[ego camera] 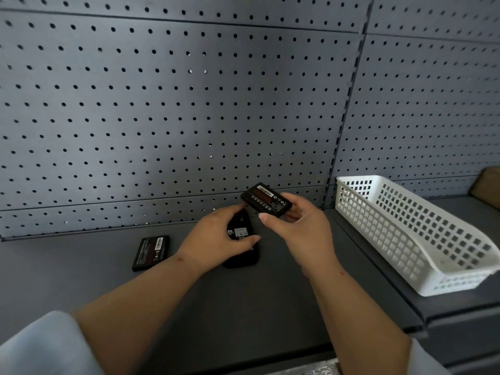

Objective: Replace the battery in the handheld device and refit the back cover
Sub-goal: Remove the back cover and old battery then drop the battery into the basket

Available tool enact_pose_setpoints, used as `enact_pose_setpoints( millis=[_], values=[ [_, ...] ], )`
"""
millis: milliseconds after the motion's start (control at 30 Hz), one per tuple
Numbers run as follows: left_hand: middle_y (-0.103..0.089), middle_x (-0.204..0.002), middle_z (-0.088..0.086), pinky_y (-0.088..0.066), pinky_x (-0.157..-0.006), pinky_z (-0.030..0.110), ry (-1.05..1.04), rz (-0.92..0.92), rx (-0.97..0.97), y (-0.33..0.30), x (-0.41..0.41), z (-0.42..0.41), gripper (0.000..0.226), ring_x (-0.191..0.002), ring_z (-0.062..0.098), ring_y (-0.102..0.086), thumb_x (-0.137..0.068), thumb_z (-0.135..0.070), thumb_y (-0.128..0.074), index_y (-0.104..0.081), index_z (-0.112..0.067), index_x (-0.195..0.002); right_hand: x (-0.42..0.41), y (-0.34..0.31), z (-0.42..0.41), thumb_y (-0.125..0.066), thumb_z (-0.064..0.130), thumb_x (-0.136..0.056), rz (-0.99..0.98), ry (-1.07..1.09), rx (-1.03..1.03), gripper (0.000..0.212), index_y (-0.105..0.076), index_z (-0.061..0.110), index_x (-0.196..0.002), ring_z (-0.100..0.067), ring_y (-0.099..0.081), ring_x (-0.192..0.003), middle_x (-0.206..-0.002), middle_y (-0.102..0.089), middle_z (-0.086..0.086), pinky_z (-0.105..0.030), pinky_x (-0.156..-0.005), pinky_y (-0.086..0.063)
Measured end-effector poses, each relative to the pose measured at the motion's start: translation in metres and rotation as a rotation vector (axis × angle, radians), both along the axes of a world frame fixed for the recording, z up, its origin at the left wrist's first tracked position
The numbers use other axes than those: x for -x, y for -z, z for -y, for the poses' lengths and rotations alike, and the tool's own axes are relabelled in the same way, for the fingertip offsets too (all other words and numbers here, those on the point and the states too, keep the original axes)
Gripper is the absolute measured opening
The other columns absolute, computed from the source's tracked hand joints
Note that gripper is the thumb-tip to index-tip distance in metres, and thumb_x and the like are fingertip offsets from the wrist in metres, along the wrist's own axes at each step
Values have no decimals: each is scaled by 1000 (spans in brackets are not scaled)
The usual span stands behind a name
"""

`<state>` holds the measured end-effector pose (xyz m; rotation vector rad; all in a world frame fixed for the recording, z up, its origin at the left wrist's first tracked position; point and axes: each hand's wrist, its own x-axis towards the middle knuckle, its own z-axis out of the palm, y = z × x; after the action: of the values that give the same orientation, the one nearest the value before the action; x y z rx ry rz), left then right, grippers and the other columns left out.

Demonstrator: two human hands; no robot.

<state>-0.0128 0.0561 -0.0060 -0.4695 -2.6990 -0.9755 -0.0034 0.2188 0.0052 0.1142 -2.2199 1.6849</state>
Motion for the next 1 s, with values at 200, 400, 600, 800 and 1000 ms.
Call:
enact_pose_setpoints(
  millis=[200, 400, 600, 800, 1000],
  values=[
    [-55, -132, -3, -36, -99, 19, 27, -28, -34, -10, 7, -34, 68, -121, 10, -49, -73, -43, -70, -47, -19, -132, -8, -22, -33, -80, 20, -66, -76, -29, 61, 37, -58, 41, -85, 3, -64, -91, -91, -68, 18, -16, -84, -49],
    [-51, -136, -3, -29, -97, 15, 90, -35, -33, -18, 13, -73, 68, -123, 7, -45, -74, -45, -67, -44, -21, -133, -13, -33, -75, -81, 19, -63, -121, 20, 97, 36, -61, 40, -85, -4, -67, -91, -90, -71, 12, -24, -87, -52],
    [-49, -138, -3, -29, -99, 16, 152, -29, -25, -23, 19, -109, 69, -126, 9, -44, -75, -49, -66, -43, -22, -134, -19, -41, -120, -81, 17, -63, -114, 73, 119, 31, -66, 35, -83, -1, -68, -87, -82, -73, 15, -25, -88, -52],
    [-48, -139, -4, -30, -99, 17, 195, -25, -47, -23, 25, -136, 69, -126, 8, -44, -74, -49, -66, -43, -24, -134, -22, -46, -163, -80, 13, -65, -62, 126, 178, 42, -63, 26, -102, -9, -67, -93, -94, -72, 5, -24, -84, -52],
    [-48, -139, -4, -30, -98, 16, 225, -18, -58, -23, 30, -158, 68, -125, 6, -44, -75, -46, -66, -43, -23, -134, -17, -40, -196, -81, 15, -65, 29, 180, 186, 47, -64, 18, -109, -14, -69, -95, -98, -73, 0, -32, -89, -54]
  ],
)
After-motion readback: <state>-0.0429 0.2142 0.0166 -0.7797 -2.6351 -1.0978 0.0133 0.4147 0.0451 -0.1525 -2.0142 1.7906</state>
